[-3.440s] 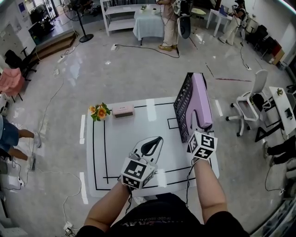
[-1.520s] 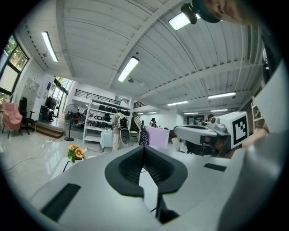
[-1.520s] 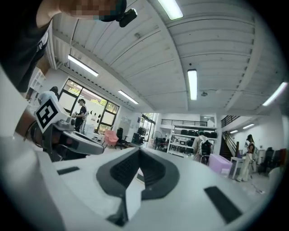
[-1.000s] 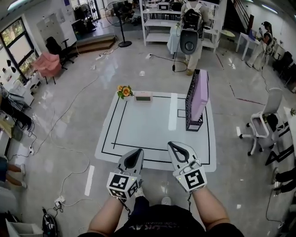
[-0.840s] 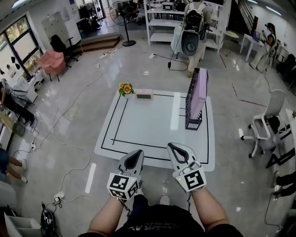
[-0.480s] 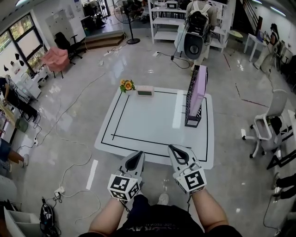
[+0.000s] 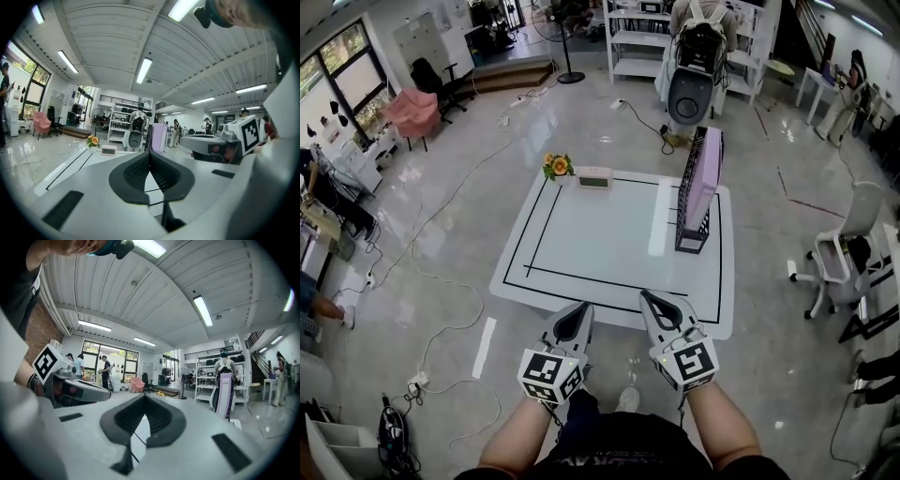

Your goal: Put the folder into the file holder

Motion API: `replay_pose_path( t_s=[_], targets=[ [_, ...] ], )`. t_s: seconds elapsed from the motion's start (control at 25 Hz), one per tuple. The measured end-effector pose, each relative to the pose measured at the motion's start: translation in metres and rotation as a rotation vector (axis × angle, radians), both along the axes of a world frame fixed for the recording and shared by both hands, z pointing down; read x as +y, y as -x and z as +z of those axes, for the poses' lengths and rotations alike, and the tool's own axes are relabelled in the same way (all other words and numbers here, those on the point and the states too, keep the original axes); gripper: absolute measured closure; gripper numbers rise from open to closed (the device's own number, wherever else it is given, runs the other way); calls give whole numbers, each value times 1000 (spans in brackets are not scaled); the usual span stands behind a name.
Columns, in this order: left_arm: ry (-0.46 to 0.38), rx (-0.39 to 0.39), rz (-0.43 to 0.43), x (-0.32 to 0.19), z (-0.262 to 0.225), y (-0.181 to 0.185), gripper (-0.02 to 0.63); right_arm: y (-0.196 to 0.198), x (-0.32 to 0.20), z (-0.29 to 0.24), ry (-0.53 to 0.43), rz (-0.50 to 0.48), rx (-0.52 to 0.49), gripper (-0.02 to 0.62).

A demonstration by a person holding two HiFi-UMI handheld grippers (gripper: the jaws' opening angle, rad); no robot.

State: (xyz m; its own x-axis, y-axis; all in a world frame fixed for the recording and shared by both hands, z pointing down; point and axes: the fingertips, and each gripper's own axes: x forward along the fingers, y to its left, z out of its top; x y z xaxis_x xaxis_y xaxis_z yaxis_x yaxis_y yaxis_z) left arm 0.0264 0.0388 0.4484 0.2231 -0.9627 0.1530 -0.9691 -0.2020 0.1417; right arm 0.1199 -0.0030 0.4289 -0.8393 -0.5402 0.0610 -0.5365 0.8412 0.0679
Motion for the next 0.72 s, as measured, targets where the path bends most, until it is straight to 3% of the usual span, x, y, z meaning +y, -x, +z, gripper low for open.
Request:
replay_pose_path(
  t_s=[0.72],
  targets=[
    [-20, -28, 2, 4, -11, -4, 603, 0, 1, -9, -10, -7, -13, 595]
  ],
)
